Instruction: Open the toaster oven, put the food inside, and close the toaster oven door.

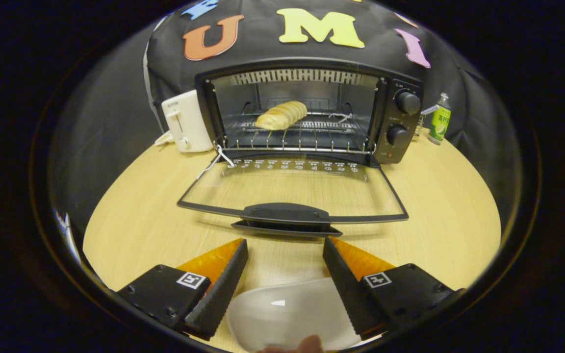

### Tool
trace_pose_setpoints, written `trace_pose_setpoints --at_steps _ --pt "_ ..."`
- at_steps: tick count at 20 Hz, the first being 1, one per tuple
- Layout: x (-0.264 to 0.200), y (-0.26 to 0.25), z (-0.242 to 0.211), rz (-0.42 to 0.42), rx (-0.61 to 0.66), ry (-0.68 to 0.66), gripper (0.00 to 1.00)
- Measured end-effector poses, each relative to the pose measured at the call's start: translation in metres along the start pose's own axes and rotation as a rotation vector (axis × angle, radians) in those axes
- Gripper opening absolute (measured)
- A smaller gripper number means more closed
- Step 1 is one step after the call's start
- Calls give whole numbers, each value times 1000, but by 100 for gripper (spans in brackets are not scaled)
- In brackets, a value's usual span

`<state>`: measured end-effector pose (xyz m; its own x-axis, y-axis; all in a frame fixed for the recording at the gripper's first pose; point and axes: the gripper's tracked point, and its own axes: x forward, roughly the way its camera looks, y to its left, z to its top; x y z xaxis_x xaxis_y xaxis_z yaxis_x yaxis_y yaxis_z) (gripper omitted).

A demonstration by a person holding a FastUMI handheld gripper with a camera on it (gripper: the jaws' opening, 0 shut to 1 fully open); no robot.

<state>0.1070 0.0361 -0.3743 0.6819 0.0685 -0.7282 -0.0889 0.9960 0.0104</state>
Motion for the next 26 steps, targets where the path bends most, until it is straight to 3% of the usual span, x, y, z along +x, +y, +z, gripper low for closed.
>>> trace_pose_setpoints --at_steps 4,14,20,26 --pt "-5 0 7 -24 27 -25 100" --pt "-43 5 59 52 163 -166 100" --pt "-54 -2 120 3 108 -339 100" --pt "-83 -7 153 -5 105 -438 100"
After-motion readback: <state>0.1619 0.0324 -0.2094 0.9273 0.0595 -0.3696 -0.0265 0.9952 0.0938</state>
